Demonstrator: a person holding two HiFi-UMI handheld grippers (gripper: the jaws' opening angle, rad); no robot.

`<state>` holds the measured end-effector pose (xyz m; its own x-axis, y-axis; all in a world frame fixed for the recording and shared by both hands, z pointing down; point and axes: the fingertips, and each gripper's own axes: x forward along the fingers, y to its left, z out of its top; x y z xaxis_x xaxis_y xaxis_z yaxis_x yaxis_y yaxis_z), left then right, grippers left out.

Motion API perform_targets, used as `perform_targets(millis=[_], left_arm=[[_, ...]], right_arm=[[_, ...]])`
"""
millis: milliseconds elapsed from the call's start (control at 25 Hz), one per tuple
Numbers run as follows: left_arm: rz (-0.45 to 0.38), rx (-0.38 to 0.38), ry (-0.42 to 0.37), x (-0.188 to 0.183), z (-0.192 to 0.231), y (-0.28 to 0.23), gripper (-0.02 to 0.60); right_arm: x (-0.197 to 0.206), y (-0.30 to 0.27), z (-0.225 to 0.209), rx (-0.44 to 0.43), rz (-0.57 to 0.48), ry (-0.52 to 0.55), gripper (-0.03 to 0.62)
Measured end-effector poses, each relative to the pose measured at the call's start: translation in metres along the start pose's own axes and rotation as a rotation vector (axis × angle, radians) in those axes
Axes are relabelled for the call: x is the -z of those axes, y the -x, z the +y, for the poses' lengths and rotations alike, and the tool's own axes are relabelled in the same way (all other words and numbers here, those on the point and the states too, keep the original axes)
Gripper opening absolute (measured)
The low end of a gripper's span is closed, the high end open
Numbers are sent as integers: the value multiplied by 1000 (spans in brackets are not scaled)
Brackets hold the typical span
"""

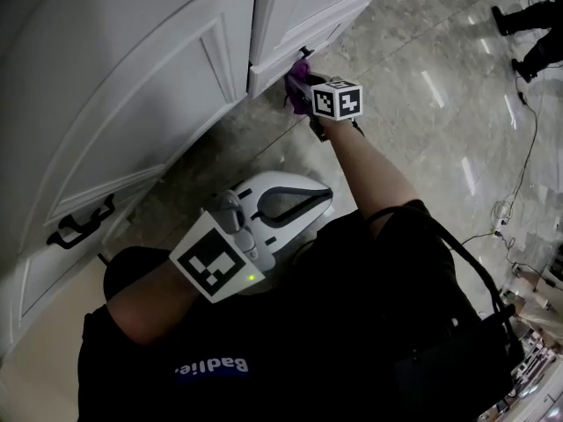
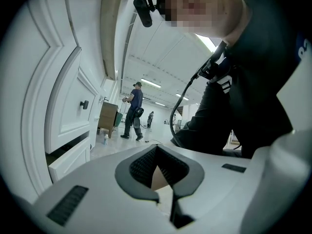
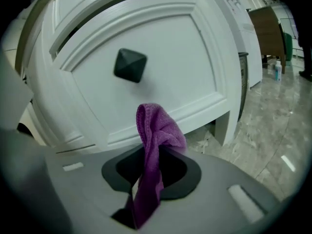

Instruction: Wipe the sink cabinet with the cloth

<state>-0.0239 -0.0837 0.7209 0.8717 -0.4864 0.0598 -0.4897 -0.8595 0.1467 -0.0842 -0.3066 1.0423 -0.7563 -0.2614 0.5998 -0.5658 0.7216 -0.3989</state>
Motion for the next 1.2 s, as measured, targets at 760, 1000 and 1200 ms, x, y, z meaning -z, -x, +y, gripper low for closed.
perform_targets(millis=[760, 1000, 1200], left_arm=[[-37, 54, -22, -18, -4, -24, 5], [-12, 88, -1, -57, -33, -34, 5], [27, 70, 70, -120, -51, -34, 5]], right_arm=[[24, 3, 120, -194, 66, 53, 72], [12, 54, 133, -182, 58, 8, 72], [-17, 132, 158, -141, 21, -10, 72]])
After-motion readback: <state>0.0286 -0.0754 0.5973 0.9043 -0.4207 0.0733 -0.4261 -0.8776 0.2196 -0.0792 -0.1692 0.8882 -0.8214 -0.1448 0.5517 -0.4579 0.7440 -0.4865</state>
